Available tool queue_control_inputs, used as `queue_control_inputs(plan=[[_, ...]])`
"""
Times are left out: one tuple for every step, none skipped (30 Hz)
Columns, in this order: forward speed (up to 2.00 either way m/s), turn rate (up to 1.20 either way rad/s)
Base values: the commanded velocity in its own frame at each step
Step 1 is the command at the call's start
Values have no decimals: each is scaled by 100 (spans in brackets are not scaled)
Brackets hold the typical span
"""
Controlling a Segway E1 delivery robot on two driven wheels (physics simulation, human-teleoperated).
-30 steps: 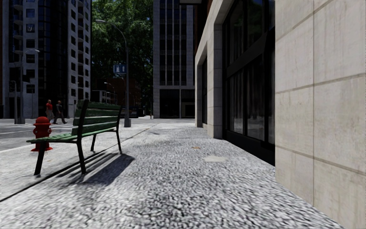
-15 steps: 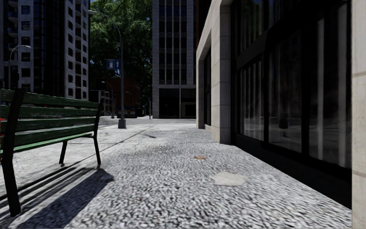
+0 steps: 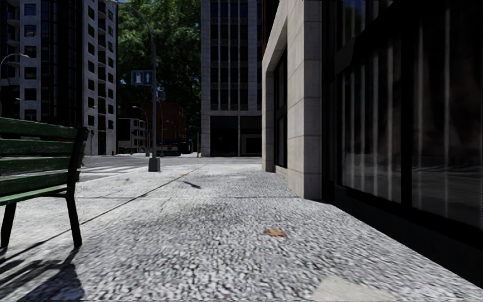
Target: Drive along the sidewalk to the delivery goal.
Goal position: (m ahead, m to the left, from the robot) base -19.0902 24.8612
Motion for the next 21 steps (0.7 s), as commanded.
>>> queue_control_inputs(plan=[[200, 18], [200, 18], [200, 22], [200, 23], [200, 24], [200, 24], [200, 24], [200, 24], [200, 25], [200, 26], [200, 26], [200, 26], [200, 27], [200, 28], [200, 28], [200, 28], [200, 30], [200, 34], [200, 36], [200, 36], [200, 36]])
